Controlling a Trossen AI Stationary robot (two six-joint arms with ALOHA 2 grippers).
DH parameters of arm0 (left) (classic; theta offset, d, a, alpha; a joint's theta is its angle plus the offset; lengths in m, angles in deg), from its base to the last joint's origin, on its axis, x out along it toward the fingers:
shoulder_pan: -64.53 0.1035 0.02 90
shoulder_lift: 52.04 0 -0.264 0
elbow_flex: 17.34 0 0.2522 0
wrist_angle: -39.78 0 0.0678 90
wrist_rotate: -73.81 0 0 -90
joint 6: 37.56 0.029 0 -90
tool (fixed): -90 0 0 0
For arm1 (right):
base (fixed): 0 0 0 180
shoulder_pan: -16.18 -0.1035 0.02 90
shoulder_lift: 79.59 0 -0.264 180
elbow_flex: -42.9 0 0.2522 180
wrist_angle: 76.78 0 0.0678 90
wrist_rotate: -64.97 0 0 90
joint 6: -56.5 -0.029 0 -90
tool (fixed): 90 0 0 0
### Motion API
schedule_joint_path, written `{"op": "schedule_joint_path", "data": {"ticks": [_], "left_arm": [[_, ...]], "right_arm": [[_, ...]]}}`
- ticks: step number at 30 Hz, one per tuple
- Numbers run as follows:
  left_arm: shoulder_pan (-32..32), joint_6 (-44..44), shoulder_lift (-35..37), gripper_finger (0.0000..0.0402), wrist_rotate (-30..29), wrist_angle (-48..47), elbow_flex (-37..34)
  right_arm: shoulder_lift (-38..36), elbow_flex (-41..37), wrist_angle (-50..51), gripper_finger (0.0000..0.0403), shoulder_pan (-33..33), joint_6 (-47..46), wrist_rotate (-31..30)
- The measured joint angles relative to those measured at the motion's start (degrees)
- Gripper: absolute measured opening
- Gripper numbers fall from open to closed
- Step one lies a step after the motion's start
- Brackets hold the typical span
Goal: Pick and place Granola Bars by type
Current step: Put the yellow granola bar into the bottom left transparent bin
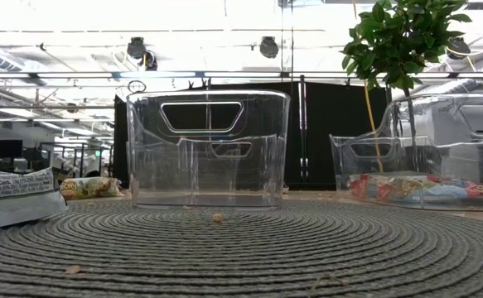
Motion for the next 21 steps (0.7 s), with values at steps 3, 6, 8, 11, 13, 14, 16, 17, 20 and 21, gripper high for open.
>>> {"op": "schedule_joint_path", "data": {"ticks": [3,6,8,11,13,14,16,17,20,21], "left_arm": [[0.2,-0.1,-1.1,0.0381,0.7,1.7,0.0],[0.2,-0.2,-1.7,0.0381,1.2,3.1,0.0],[0.2,-0.4,-2.3,0.0381,1.9,4.5,0.1],[0.2,-0.3,-3.7,0.0381,2.1,5.7,0.1],[0.2,-0.4,-4.4,0.0381,2.1,6.6,0.0],[0.2,-0.4,-4.9,0.0381,2.1,7.5,0.0],[0.2,-0.4,-5.9,0.0380,2.0,8.7,0.1],[0.2,-0.7,-6.1,0.0376,2.0,8.4,0.0],[0.4,-2.1,-6.8,0.0350,1.8,8.3,0.0],[0.5,-2.1,-6.8,0.0336,1.6,8.3,0.0]], "right_arm": [[1.2,1.1,0.0,0.0000,0.0,-0.5,0.8],[1.8,1.3,0.3,0.0000,0.0,-1.7,1.7],[2.0,1.3,0.3,0.0000,0.0,-1.7,1.7],[2.2,1.3,-0.3,0.0000,0.0,-1.9,1.7],[2.2,1.3,-0.1,0.0000,0.0,-2.2,1.7],[2.3,1.3,0.0,0.0000,0.0,-2.5,1.7],[2.4,1.3,0.0,0.0000,0.0,-2.8,1.7],[2.4,1.3,0.0,0.0000,0.0,-2.8,1.7],[2.4,1.3,0.6,0.0000,0.0,-2.8,1.7],[2.4,1.3,0.7,0.0000,0.0,-2.8,1.7]]}}
